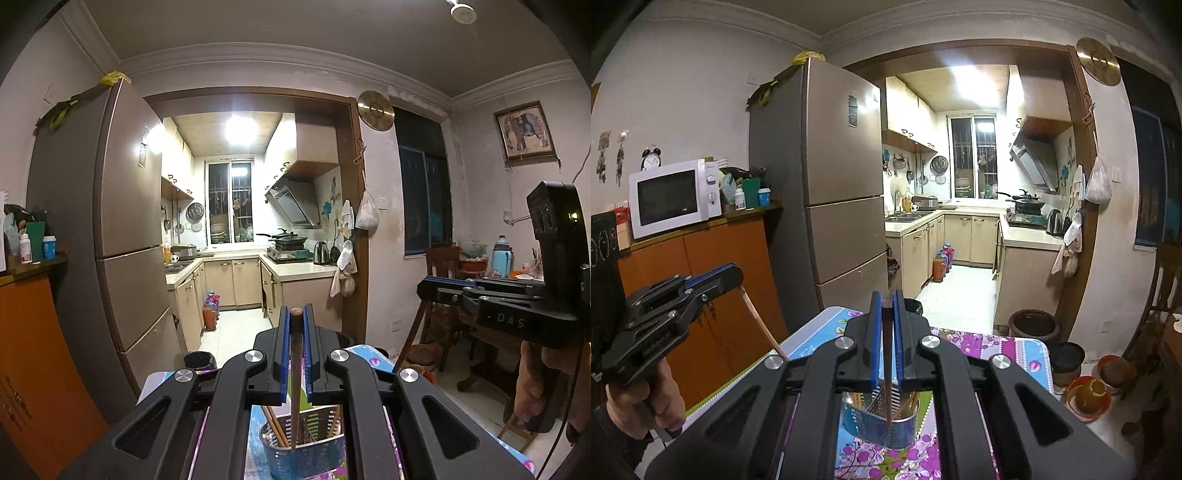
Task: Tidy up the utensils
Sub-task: 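Lower the chopsticks into the holder and open both tools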
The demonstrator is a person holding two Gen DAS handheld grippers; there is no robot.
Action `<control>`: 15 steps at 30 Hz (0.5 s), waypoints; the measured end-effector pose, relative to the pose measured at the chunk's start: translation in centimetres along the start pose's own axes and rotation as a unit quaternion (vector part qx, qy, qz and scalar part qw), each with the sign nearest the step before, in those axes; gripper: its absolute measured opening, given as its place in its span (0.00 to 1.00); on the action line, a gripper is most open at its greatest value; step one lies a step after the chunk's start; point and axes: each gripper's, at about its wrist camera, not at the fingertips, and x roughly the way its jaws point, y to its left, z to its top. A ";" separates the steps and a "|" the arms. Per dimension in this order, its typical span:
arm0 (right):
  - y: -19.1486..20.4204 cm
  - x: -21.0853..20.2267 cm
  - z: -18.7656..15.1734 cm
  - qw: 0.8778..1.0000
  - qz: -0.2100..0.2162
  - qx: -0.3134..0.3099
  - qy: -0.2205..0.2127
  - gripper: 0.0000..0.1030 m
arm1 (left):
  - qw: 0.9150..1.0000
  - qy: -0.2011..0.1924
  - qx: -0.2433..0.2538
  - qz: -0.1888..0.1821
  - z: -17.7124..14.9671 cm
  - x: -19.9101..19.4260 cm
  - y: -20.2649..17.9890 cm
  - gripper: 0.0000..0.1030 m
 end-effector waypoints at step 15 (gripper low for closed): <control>-2.3 5.9 -0.5 0.999 -0.007 0.025 0.025 0.04 | 1.000 0.019 -0.008 0.002 -1.6 5.8 1.0 0.08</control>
